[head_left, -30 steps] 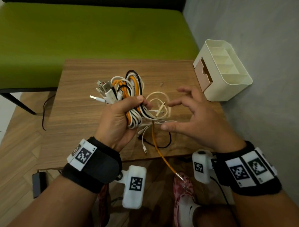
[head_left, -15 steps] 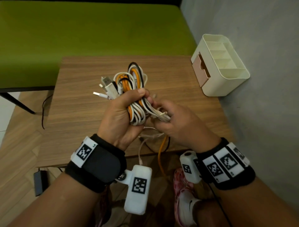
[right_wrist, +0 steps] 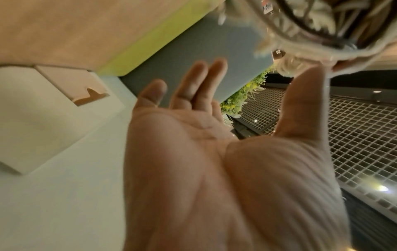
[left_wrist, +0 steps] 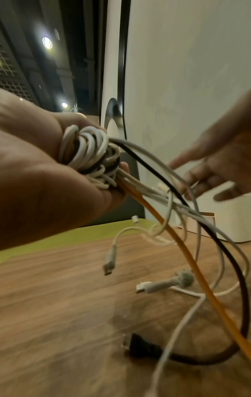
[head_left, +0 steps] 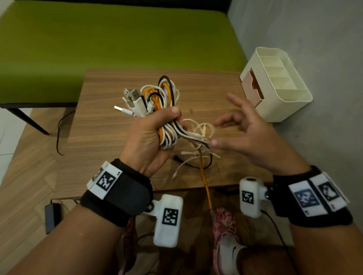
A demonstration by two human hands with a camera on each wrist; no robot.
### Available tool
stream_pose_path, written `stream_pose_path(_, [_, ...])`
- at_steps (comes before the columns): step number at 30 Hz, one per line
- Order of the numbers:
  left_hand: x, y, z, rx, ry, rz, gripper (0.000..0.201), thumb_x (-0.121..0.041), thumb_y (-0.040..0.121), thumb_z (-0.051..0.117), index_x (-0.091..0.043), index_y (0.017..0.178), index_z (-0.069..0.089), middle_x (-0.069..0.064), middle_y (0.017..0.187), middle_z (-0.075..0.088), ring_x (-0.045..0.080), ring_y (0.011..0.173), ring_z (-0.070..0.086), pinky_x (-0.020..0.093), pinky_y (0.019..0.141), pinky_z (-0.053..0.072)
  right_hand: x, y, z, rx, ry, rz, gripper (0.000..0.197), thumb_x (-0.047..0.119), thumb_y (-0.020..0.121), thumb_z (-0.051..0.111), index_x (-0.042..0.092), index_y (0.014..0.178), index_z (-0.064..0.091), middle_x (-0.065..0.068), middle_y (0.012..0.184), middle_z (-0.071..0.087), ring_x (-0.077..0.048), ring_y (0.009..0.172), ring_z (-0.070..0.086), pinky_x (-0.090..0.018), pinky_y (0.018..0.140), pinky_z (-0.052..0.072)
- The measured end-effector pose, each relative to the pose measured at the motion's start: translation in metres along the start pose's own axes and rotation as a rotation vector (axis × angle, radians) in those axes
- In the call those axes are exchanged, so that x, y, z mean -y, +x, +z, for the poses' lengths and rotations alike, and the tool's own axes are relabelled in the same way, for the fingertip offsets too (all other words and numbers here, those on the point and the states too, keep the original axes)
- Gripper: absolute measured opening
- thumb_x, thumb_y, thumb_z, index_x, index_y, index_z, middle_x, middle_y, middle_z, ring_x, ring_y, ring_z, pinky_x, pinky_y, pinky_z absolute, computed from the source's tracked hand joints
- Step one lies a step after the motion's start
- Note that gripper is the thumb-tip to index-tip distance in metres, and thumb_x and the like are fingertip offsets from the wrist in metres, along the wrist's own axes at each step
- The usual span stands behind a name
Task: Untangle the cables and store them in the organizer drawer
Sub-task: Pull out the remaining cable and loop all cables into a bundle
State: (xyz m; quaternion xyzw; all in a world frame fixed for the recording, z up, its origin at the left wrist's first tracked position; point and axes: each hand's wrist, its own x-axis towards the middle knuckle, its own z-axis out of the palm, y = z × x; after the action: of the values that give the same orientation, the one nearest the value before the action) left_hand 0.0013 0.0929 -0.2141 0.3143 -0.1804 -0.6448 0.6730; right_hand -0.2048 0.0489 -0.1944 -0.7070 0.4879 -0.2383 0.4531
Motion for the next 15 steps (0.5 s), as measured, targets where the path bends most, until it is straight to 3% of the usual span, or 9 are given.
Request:
stream_pose_path(3, [0.0, 0.001, -0.002, -0.024, 0.027, 0.015, 0.013, 0.0, 0.076, 0.062, -0.01, 0.076, 0.054, 0.004, 0.066, 0.05, 0.015, 0.06, 0.055, 0.031, 0.067, 0.052, 0.012, -0.007, 0.003, -0.117, 0.128, -0.169, 0.069, 0.041, 0.074, 0.078, 0.033, 0.134, 0.046, 0.008, 0.094, 0.062, -0.013, 0.094, 0.062, -0.032, 0.083, 0.049])
stream_pose_path(5, [0.002, 0.001, -0.001, -0.013, 0.02, 0.008, 0.013, 0.0, 0.076, 0.062, -0.009, 0.077, 0.054, 0.004, 0.065, 0.051, 0.015, 0.06, 0.056, 0.032, 0.067, 0.051, 0.018, -0.012, 0.013, -0.033, 0.08, -0.196, 0.045, 0.029, 0.083, 0.073, 0.036, 0.124, 0.055, 0.009, 0.095, 0.061, -0.011, 0.092, 0.061, -0.033, 0.079, 0.052])
stream_pose_path(8, [0.003, -0.002, 0.002, 0.018, 0.008, -0.001, 0.011, -0.001, 0.078, 0.062, -0.01, 0.075, 0.056, 0.003, 0.063, 0.054, 0.014, 0.058, 0.058, 0.031, 0.066, 0.052, 0.013, -0.012, 0.026, 0.118, -0.213, -0.218, 0.022, 0.026, 0.089, 0.068, 0.031, 0.111, 0.067, 0.013, 0.1, 0.057, -0.004, 0.098, 0.056, -0.013, 0.075, 0.042])
stream_pose_path(12, [0.001, -0.002, 0.002, 0.008, -0.047, 0.002, 0.012, -0.002, 0.078, 0.062, -0.011, 0.071, 0.059, 0.002, 0.062, 0.054, 0.013, 0.058, 0.057, 0.03, 0.066, 0.053, 0.003, -0.01, 0.032, 0.019, -0.346, -0.181, 0.036, 0.044, 0.083, 0.071, 0.031, 0.115, 0.06, 0.019, 0.105, 0.049, 0.004, 0.099, 0.05, -0.004, 0.075, 0.036])
stream_pose_path(15, [0.001, 0.0, 0.001, -0.013, -0.056, 0.012, 0.009, -0.002, 0.079, 0.06, -0.01, 0.08, 0.055, 0.002, 0.066, 0.052, 0.013, 0.062, 0.055, 0.029, 0.069, 0.051, 0.005, -0.013, 0.042, -0.212, -0.32, -0.133, 0.045, 0.057, 0.073, 0.074, 0.028, 0.101, 0.054, 0.017, 0.091, 0.047, 0.004, 0.082, 0.047, -0.01, 0.065, 0.039])
